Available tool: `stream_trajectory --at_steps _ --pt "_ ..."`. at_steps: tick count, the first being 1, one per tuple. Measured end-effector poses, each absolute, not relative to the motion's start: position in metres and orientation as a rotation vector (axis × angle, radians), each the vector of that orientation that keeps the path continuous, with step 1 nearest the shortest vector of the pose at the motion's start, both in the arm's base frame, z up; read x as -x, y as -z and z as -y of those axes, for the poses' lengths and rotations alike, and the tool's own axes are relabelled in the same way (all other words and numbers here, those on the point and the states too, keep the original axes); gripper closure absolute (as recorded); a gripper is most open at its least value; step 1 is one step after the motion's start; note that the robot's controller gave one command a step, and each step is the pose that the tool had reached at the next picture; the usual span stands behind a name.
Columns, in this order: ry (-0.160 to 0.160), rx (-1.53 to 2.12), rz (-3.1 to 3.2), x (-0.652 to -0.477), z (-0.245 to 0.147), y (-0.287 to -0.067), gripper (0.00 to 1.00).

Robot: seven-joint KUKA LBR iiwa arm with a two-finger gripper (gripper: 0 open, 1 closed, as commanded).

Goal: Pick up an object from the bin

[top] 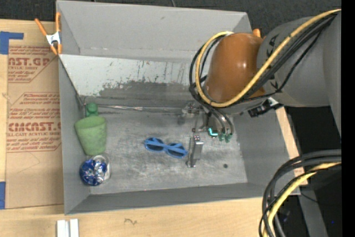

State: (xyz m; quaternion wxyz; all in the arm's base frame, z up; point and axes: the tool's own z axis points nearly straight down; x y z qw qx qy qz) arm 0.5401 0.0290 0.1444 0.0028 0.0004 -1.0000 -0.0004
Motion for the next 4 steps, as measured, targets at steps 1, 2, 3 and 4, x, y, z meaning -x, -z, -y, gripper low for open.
stream_trajectory --at_steps 1,2,3,4 --pt "0.004 0.023 3.149 -0.523 -0.056 -0.068 0.00" --pt "0.002 0.207 3.136 -0.509 -0.067 -0.100 0.00" --pt "0.001 0.319 3.125 -0.501 -0.071 -0.112 0.00" --pt "0.009 0.727 3.067 -0.506 -0.055 -0.072 0.00"
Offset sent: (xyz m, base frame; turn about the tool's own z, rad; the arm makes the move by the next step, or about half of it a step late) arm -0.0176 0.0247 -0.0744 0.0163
